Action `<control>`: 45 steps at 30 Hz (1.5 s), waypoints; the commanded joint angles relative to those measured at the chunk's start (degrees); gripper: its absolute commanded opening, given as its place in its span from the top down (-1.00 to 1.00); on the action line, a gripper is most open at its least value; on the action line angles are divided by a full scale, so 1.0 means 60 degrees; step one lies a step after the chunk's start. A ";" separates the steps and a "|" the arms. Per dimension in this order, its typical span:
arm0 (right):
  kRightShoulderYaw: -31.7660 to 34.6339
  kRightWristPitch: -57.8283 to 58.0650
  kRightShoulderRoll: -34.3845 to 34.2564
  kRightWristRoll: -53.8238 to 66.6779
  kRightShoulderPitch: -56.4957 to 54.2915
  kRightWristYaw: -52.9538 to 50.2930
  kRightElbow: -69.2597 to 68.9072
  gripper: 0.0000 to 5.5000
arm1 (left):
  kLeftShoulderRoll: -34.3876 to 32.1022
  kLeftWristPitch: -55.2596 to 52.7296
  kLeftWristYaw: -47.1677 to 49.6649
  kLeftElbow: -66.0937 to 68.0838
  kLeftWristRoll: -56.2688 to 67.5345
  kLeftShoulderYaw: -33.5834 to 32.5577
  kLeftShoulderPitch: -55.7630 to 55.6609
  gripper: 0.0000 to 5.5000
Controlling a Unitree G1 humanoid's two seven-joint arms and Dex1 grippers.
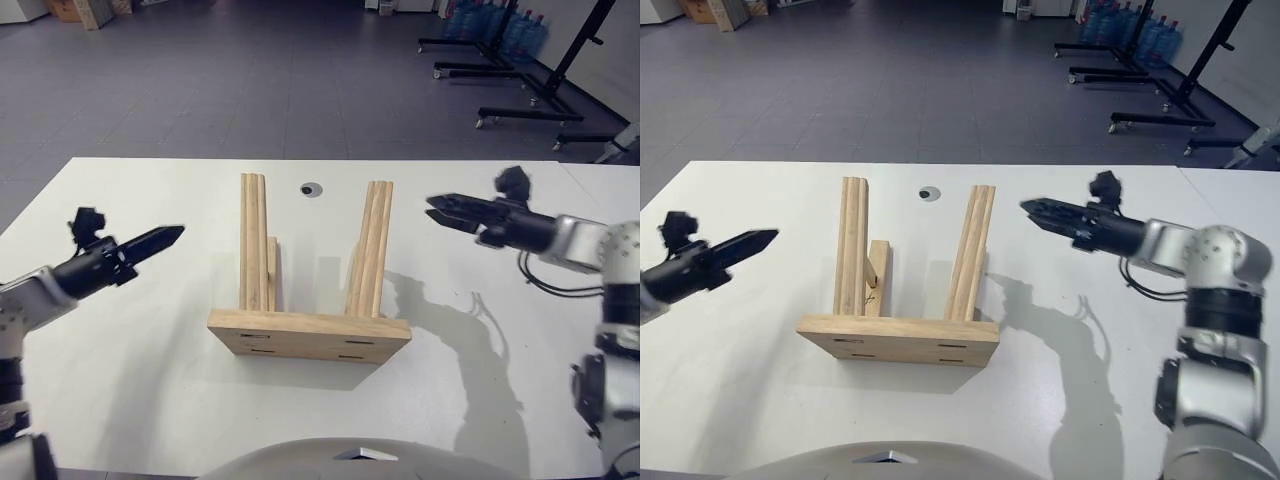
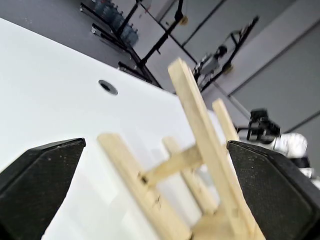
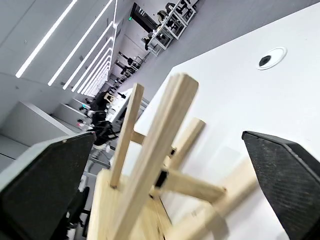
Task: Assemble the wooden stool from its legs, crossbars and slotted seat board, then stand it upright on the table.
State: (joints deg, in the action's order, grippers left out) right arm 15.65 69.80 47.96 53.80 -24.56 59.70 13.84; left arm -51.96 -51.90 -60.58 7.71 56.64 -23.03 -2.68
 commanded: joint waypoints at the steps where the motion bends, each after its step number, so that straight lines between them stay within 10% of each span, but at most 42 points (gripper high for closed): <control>1: 0.0118 -0.3906 0.1327 -0.1793 0.3847 0.2835 -0.2537 -0.96 | -0.1371 0.2705 -0.2924 -0.1214 -0.2246 0.0864 0.2142 -0.88; 8: -0.0439 -0.8164 0.0341 -0.3460 0.7266 0.4014 -0.4654 -0.96 | 0.0266 0.6238 -0.2639 -0.3304 -0.4145 0.1232 0.3648 -0.96; 29: -0.3095 -0.9425 -0.2250 -0.3995 0.5250 0.2483 -0.3748 -0.96 | 0.1700 0.6665 -0.2172 -0.2669 -0.4583 0.3172 0.2627 -0.96; 45: -0.3674 -0.9503 -0.2054 -0.4365 0.5170 0.2368 -0.3685 0.11 | 0.2071 0.6690 -0.1927 -0.2344 -0.4654 0.3459 0.2193 -0.06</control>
State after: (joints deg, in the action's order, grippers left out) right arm -6.04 13.10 35.13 28.27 7.31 74.03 -7.77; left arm -39.25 -11.90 -72.23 -6.12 28.90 -2.44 10.59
